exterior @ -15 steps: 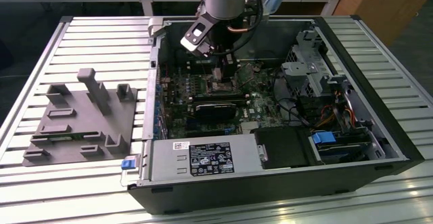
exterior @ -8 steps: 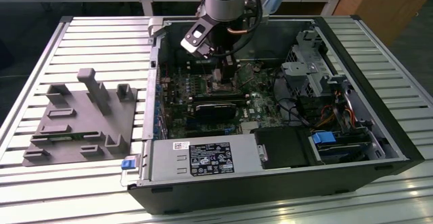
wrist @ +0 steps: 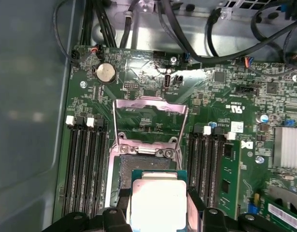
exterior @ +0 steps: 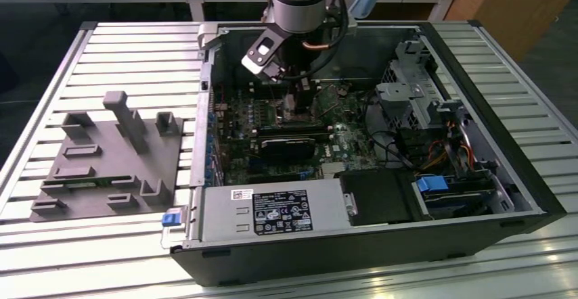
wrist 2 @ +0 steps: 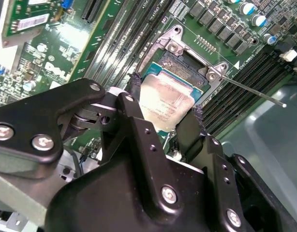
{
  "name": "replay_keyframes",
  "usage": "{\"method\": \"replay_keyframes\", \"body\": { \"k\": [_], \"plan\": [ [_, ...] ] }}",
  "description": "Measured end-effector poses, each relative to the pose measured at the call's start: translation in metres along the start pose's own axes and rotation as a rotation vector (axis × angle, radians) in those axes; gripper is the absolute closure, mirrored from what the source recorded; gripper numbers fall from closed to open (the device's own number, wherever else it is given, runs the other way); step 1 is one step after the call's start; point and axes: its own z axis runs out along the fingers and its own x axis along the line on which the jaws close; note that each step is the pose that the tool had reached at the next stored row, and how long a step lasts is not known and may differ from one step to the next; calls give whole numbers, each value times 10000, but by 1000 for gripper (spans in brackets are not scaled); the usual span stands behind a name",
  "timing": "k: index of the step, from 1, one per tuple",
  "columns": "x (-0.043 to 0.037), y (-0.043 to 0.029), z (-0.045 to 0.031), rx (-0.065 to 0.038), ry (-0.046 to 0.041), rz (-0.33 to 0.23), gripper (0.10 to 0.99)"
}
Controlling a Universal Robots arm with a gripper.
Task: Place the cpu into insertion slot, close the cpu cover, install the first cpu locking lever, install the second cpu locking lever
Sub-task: 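Place the cpu into insertion slot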
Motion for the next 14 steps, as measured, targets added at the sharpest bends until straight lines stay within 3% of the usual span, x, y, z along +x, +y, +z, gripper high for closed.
{"method": "replay_keyframes", "body": {
  "k": [14],
  "plan": [
    [83, -16, 212, -2, -28, 429, 545]
  ]
}}
